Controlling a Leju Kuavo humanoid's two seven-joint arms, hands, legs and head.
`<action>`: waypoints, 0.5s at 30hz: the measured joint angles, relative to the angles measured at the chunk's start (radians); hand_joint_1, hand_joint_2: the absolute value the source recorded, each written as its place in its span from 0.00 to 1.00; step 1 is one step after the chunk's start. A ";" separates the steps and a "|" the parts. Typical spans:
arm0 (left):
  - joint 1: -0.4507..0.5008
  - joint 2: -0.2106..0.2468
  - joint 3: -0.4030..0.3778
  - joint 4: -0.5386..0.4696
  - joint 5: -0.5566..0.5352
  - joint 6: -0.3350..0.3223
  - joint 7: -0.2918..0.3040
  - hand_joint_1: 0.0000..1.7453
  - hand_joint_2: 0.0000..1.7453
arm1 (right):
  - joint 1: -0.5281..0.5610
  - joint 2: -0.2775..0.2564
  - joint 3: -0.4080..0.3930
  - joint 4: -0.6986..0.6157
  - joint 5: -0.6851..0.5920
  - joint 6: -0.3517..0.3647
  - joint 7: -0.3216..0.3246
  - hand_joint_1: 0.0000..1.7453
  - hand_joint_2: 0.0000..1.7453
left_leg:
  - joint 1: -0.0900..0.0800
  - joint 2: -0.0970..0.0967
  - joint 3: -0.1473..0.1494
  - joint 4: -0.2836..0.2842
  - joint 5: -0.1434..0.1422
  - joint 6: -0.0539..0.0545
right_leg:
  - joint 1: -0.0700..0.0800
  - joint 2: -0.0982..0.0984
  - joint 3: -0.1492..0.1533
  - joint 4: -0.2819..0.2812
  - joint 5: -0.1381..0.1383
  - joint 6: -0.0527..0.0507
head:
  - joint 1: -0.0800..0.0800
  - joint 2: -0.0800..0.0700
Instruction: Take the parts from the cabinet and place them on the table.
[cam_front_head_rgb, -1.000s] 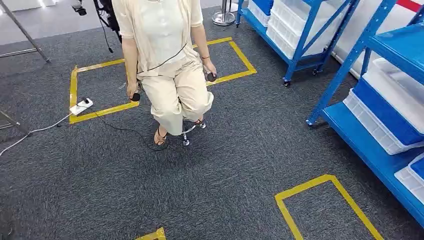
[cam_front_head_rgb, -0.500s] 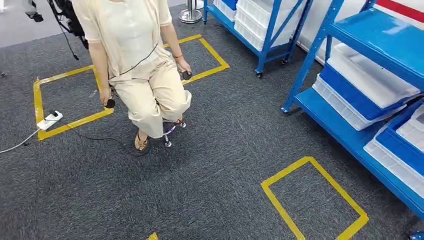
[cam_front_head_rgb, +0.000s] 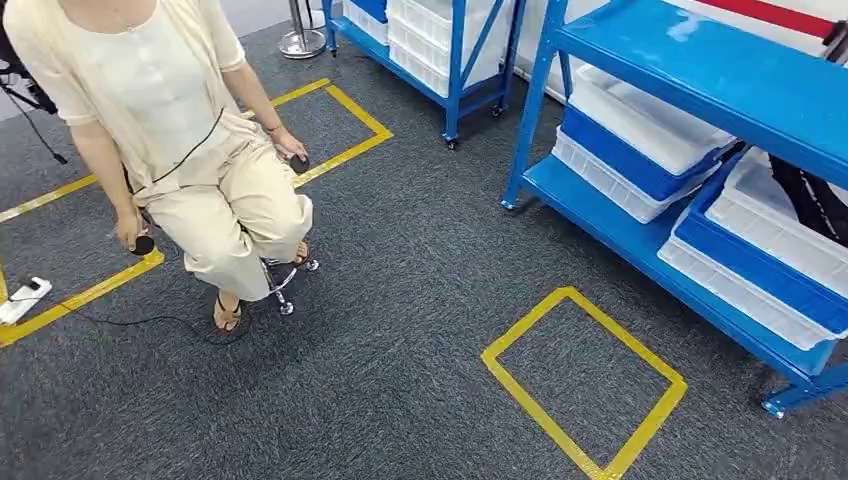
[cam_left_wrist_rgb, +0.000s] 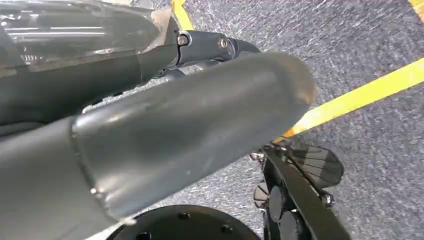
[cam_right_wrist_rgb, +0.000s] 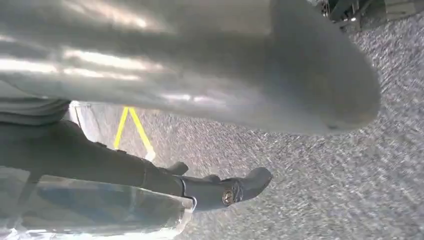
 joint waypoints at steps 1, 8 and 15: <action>-0.001 0.000 0.000 0.000 0.000 0.000 -0.001 0.00 0.00 | 0.000 0.000 0.000 0.000 0.000 0.000 0.000 0.00 0.00 | 0.001 -0.017 0.043 -0.095 0.049 0.005 | 0.000 0.012 0.002 0.001 0.000 0.000 | 0.000 0.000; -0.003 -0.002 0.001 0.000 0.000 0.005 -0.001 0.00 0.00 | 0.003 -0.001 0.000 0.000 0.001 0.000 -0.003 0.00 0.00 | -0.007 -0.017 0.076 -0.192 0.077 0.042 | 0.005 -0.011 -0.038 0.041 -0.015 0.032 | 0.002 0.000; -0.002 -0.002 0.004 0.000 0.008 0.010 0.002 0.00 0.00 | 0.004 -0.002 0.000 0.000 0.010 0.001 -0.003 0.00 0.00 | -0.007 0.061 0.073 -0.190 0.074 0.042 | -0.013 -0.052 -0.099 0.178 -0.066 0.063 | 0.008 0.000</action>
